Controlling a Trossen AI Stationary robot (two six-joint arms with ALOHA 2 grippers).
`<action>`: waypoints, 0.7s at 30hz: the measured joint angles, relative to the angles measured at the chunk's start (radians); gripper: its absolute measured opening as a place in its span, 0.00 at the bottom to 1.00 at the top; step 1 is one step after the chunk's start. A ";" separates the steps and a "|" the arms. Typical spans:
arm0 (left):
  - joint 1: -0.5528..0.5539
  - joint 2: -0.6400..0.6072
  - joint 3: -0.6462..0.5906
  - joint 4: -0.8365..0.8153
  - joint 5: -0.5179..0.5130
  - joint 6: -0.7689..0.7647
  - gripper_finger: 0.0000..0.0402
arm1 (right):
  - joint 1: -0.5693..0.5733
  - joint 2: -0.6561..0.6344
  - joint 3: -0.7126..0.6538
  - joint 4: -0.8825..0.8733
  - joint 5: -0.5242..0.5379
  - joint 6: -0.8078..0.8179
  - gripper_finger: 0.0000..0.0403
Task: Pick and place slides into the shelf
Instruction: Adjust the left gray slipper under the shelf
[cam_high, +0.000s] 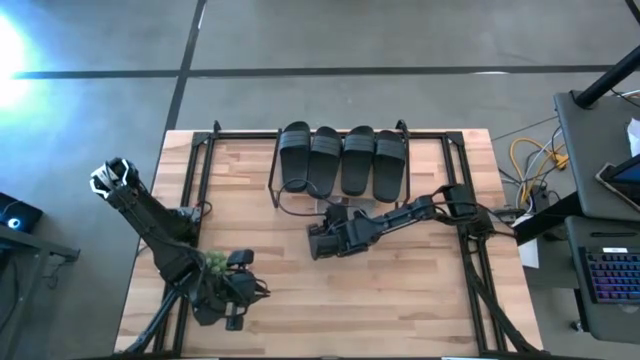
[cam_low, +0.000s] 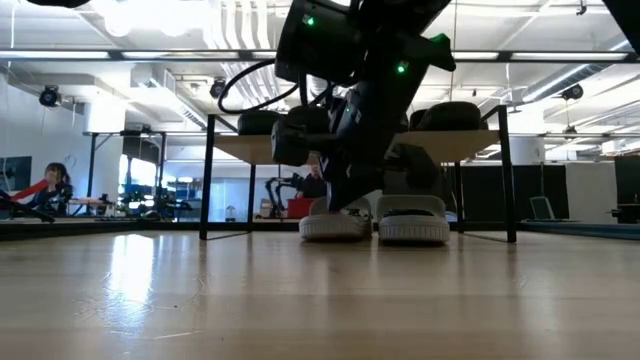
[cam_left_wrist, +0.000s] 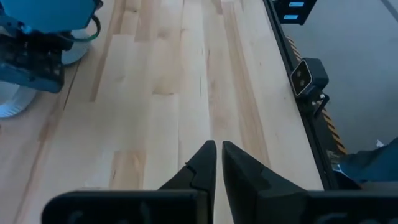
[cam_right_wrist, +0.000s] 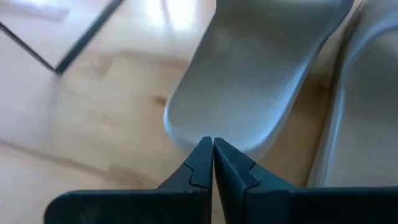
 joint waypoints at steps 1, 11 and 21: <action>-0.003 0.000 0.000 -0.001 0.001 -0.007 0.03 | 0.000 0.000 0.000 0.001 0.016 0.000 0.02; -0.011 0.001 -0.002 -0.001 0.001 -0.026 0.03 | -0.021 0.005 0.000 0.008 -0.120 -0.011 0.02; -0.011 0.003 -0.004 0.001 0.001 -0.026 0.03 | 0.050 -0.019 0.000 0.004 -0.178 0.015 0.02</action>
